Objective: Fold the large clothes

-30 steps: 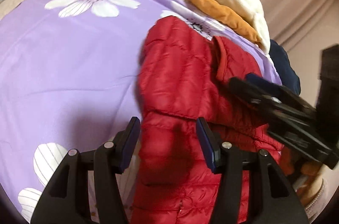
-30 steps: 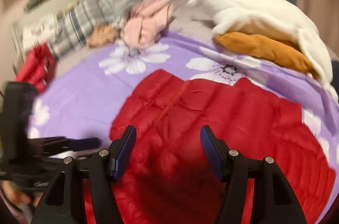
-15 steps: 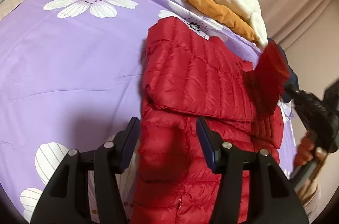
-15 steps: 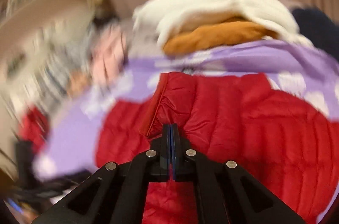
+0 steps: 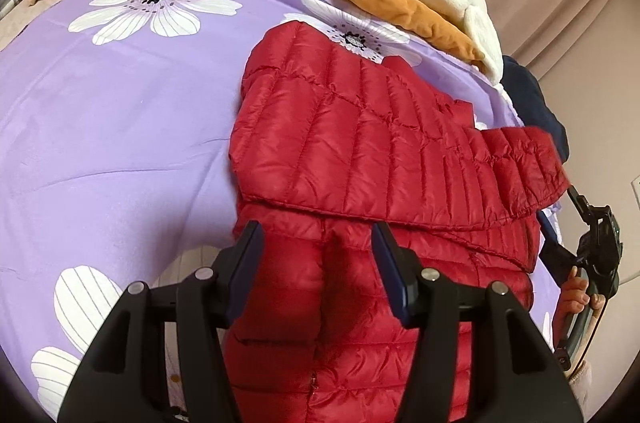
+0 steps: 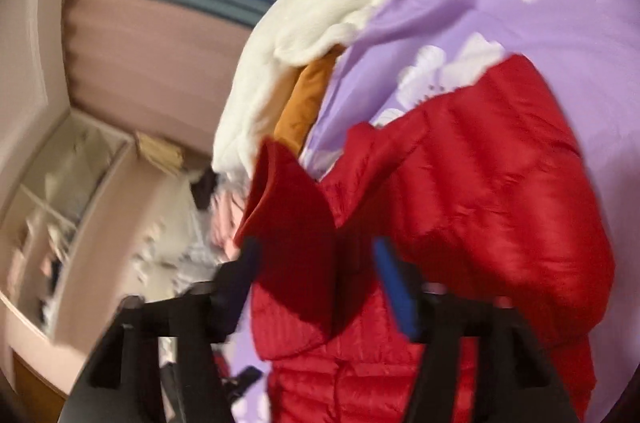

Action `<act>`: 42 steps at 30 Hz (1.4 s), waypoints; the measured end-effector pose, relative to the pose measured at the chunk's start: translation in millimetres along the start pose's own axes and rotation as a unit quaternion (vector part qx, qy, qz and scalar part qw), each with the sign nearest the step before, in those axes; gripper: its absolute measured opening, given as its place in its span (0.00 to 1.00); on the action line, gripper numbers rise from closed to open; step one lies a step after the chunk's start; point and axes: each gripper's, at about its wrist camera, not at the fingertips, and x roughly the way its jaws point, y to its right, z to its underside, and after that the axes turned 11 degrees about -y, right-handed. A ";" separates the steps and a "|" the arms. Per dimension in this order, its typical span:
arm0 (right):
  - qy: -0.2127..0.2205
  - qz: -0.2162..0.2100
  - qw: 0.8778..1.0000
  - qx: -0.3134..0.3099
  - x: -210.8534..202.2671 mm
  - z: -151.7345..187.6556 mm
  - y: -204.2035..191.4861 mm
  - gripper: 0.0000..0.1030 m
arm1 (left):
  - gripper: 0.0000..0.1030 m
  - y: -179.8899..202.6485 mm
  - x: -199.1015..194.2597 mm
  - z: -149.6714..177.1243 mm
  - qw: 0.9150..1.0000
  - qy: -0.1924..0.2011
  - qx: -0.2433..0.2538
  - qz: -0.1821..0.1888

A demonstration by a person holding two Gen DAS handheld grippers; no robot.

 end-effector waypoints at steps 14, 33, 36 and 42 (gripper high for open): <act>-0.015 0.080 0.996 0.035 39.5 -9.7 9.2 0.33 | 0.57 -3.7 -0.6 -0.7 1.000 0.002 -0.008 -0.014; -0.009 0.232 0.972 -0.024 -5.7 18.6 7.2 0.19 | 0.57 17.1 -2.3 -14.8 1.000 0.015 0.010 -0.021; 0.010 0.268 0.963 -0.029 -17.2 20.7 2.2 0.35 | 0.57 29.3 -4.4 -20.4 0.999 0.026 0.035 -0.030; 0.049 0.296 0.943 -0.143 -24.4 32.1 -38.1 0.36 | 0.55 51.0 11.5 -27.6 0.995 0.031 0.081 -0.050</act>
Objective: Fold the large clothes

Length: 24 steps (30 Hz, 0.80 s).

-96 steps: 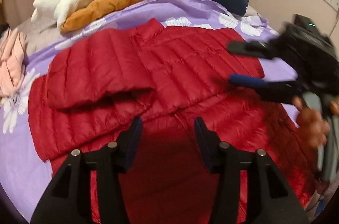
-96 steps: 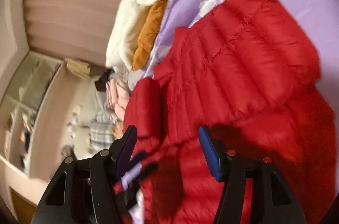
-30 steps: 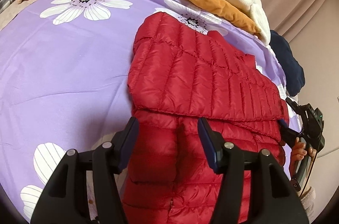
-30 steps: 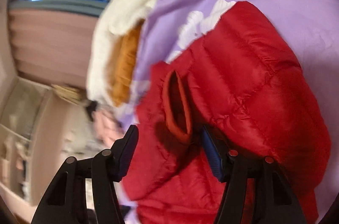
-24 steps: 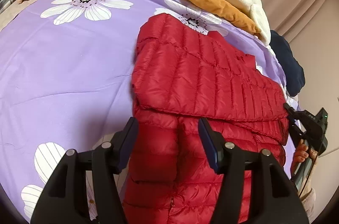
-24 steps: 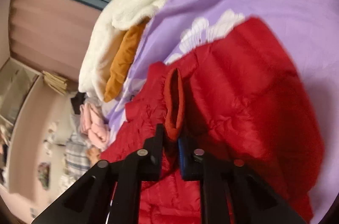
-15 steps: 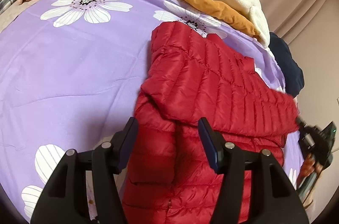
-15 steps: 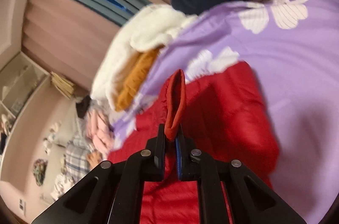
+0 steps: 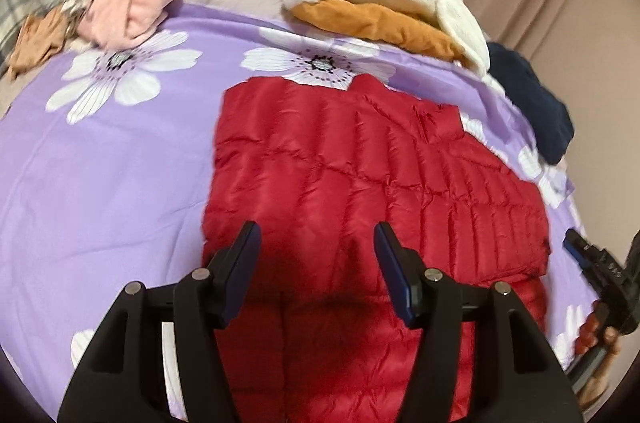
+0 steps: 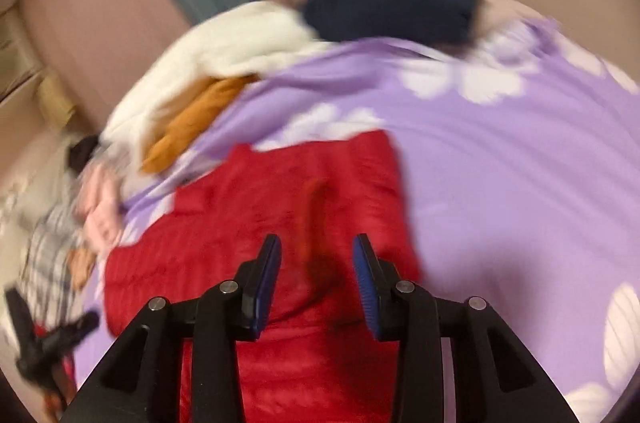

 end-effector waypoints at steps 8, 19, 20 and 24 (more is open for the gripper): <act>-0.088 0.017 0.994 -0.069 61.0 6.2 -20.7 0.35 | 0.58 -1.3 61.0 6.6 0.997 -0.079 0.016 -0.020; -0.083 -0.010 0.994 -0.073 8.8 22.8 -15.8 0.45 | 0.69 -36.1 -11.6 53.7 0.998 -0.052 -0.035 0.031; -0.080 -0.014 0.994 -0.074 0.0 28.6 -12.4 0.46 | 0.69 -38.7 -17.1 62.8 0.997 -0.051 -0.043 0.037; -0.079 -0.015 0.995 -0.052 -34.9 49.7 16.4 0.50 | 0.69 -66.3 -39.1 108.0 0.990 -0.057 -0.100 0.078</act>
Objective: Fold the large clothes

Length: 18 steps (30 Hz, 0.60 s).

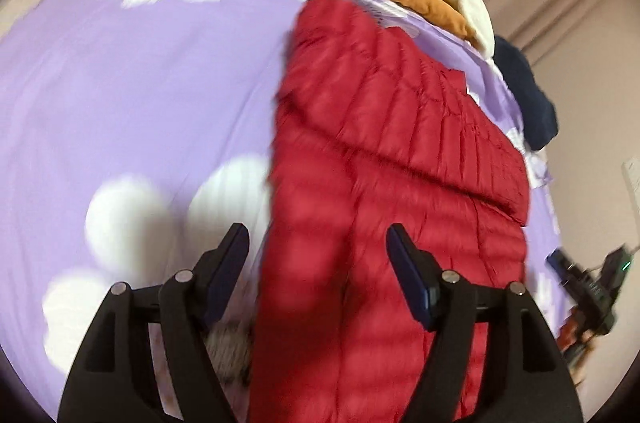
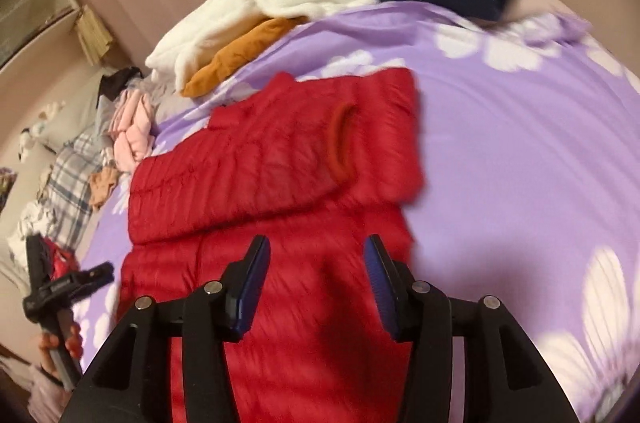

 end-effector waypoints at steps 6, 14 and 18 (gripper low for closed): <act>-0.019 -0.015 0.997 0.067 -20.2 41.9 40.6 0.51 | 0.69 -20.6 -7.4 49.6 0.997 -0.016 -0.049 0.051; -0.059 -0.053 0.992 0.097 -14.2 82.8 44.9 0.51 | 0.74 -19.8 -3.6 90.7 0.992 -0.032 -0.056 0.112; -0.078 -0.088 0.988 0.104 -8.4 100.1 43.7 0.51 | 0.75 -19.1 -4.9 107.9 0.987 -0.039 -0.058 0.148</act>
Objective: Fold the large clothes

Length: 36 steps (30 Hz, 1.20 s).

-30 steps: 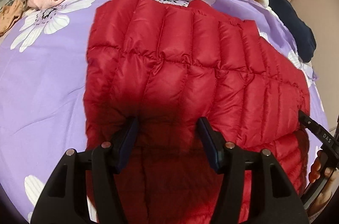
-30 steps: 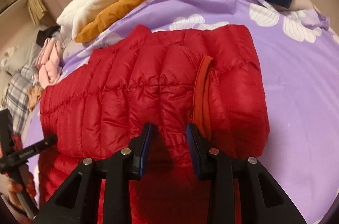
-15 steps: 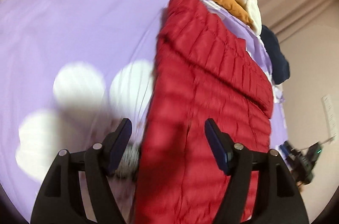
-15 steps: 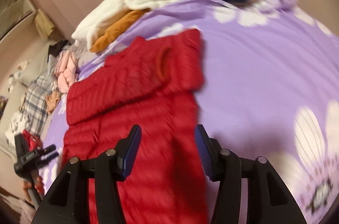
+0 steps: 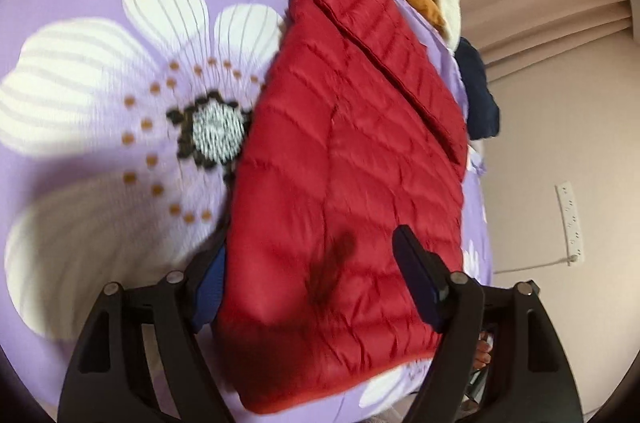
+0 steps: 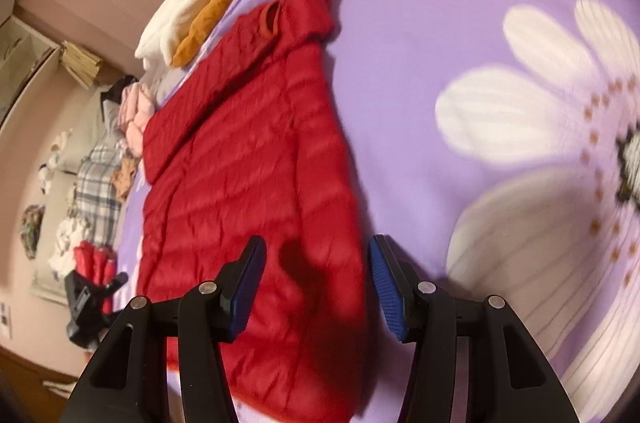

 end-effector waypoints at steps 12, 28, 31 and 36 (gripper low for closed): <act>-0.015 -0.127 0.991 0.041 7.4 31.8 9.0 0.52 | 0.73 -0.2 2.7 30.3 0.997 -0.023 0.008 0.076; 0.031 -0.119 0.992 0.040 9.5 46.9 22.0 0.22 | 0.18 -6.4 9.4 35.0 0.999 0.006 -0.034 0.000; 0.042 -0.098 0.994 0.029 6.9 49.4 14.9 0.20 | 0.15 4.2 5.9 37.5 0.999 0.015 -0.017 -0.023; 0.078 -0.093 0.993 0.000 -8.0 57.5 -0.6 0.16 | 0.14 20.3 -12.4 43.3 0.999 0.040 0.023 -0.027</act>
